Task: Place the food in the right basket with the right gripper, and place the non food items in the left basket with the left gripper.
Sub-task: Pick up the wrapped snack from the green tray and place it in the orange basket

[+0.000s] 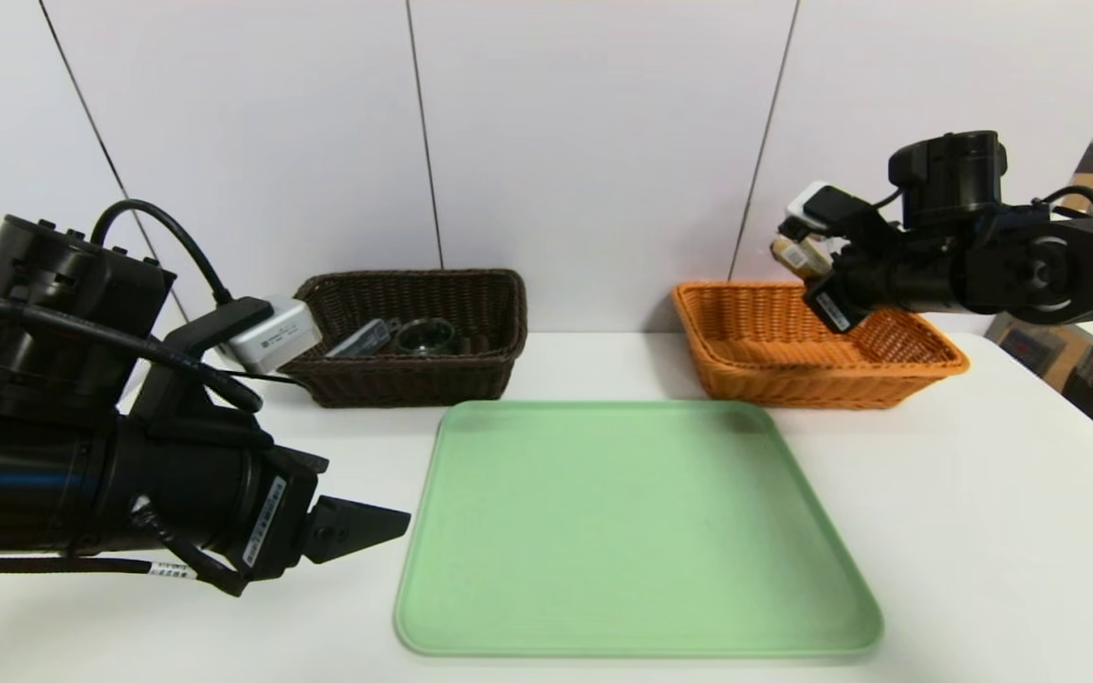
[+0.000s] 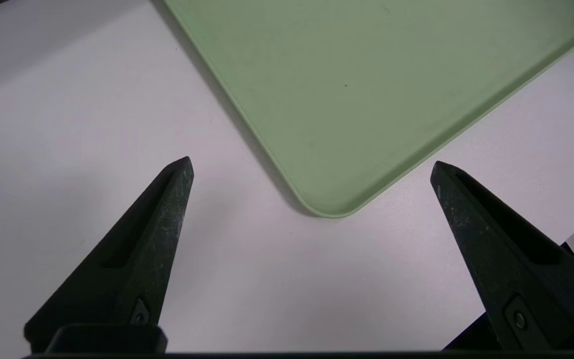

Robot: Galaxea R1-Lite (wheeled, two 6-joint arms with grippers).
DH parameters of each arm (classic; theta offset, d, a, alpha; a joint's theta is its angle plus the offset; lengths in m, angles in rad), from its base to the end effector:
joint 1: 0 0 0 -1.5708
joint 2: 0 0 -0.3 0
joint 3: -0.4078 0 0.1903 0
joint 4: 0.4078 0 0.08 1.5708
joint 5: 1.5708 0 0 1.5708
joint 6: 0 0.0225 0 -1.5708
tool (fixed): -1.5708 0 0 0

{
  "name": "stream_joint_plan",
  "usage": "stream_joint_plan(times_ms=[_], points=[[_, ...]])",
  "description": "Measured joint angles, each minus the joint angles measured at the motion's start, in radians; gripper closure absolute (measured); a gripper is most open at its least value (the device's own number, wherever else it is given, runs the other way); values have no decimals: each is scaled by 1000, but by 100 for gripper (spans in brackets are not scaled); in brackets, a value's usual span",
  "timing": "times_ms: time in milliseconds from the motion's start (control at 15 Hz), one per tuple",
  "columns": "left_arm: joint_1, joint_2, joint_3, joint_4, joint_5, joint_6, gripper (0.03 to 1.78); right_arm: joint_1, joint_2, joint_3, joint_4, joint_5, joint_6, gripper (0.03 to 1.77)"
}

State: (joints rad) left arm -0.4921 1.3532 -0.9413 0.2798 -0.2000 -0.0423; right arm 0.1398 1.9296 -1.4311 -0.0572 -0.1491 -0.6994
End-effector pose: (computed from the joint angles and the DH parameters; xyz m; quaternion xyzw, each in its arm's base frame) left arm 0.1778 -0.1004 0.2271 0.0306 0.3421 -0.3119 0.8859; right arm 0.3840 0.0507 0.2200 -0.3639 0.2050 0.0699 0.9059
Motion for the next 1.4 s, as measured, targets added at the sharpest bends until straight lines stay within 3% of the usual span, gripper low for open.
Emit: stream_joint_plan(times_ms=[467,1267,1333,1400], points=[[-1,5,4,-22,-1,0,12,-23,42,-15,0,20,-193,162],[-1,12,4,-24,-1,0,12,-17,52,-20,12,31,-206,162],[-1,12,7,-25,-1,0,12,-17,52,-20,17,31,-205,159],[-1,11,11,-24,-1,0,12,-17,52,-21,17,33,-204,140]])
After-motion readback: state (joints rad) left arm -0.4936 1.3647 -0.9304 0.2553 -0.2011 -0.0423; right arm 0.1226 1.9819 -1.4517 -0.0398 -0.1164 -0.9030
